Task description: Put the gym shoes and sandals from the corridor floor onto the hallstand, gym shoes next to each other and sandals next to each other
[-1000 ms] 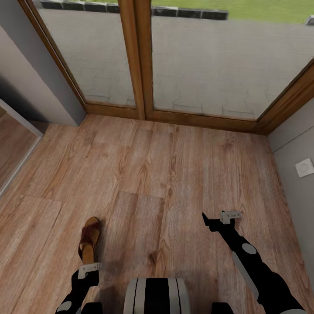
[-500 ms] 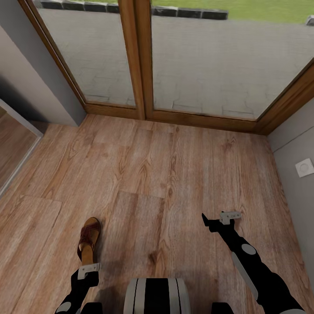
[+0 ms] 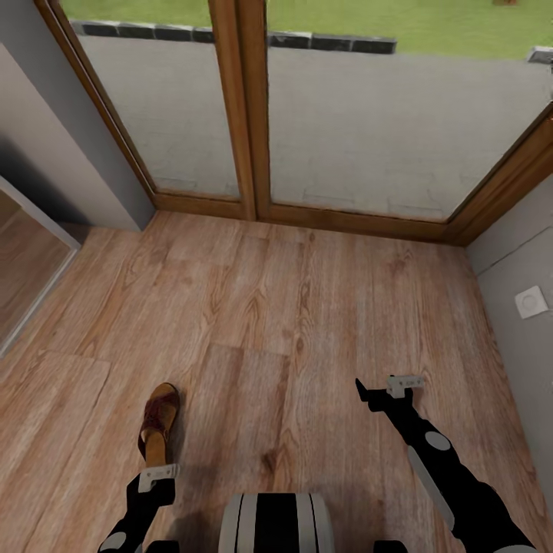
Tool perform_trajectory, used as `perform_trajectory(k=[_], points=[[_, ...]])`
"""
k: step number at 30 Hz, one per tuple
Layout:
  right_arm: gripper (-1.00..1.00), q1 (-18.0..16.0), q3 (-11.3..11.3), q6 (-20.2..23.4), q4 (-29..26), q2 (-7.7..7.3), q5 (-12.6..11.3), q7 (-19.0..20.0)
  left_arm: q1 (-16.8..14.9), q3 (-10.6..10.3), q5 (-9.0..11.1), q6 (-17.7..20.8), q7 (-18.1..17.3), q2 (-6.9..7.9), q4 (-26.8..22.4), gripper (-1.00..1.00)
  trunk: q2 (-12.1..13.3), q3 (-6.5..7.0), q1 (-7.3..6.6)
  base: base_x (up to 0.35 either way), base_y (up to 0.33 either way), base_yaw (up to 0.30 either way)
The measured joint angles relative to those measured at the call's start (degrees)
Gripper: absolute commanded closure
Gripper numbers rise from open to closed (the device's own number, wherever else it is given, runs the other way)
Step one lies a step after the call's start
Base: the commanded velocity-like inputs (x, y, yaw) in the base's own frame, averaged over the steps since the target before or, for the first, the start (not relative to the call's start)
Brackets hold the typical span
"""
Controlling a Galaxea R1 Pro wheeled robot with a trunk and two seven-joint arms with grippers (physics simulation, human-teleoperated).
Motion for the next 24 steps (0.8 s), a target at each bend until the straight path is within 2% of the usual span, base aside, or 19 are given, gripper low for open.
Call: perform_trajectory(k=[9,11,15,16,17,20,24], points=[[-1.0,0.0,0.0,0.0,0.0,0.04,-0.1,0.0,0.1,-0.1,0.0,0.0,-0.1,0.27,0.0,1.0,0.1,1.99,-0.23,0.0,0.0,0.0],[-1.0,0.0,0.0,0.0,0.0,0.01,-0.1,0.0,0.2,0.2,-0.2,0.0,-0.2,0.94,-0.1,1.0,0.1,2.44,-0.28,0.0,0.0,0.0],[-1.0,0.1,0.0,-0.1,0.3,-0.03,0.0,0.0,0.2,0.2,-0.3,0.0,-0.1,1.38,-0.1,1.0,0.2,3.34,-0.39,0.0,0.0,0.0],[-1.0,0.1,0.0,-0.1,0.7,-0.05,0.0,-0.1,0.3,0.3,-0.3,0.0,0.0,1.45,-0.4,1.0,0.2,3.6,-0.41,0.0,0.0,0.0],[-1.0,0.1,-0.1,-0.1,3.1,-0.1,0.0,0.0,1.6,0.8,0.0,0.0,0.2,1.56,-1.4,1.0,0.2,3.89,-0.44,0.0,0.0,0.0],[-1.0,0.1,-0.2,-0.2,4.4,-0.34,0.0,0.0,3.0,0.7,0.0,0.0,0.2,1.56,-1.6,1.0,0.3,4.82,-0.52,0.0,0.0,0.0],[-1.0,0.1,-0.2,-0.4,8.6,-1.32,0.0,0.0,4.2,0.8,0.2,-0.1,0.3,1.57,-1.6,1.0,0.3,6.06,-0.62,0.0,0.0,0.0]])
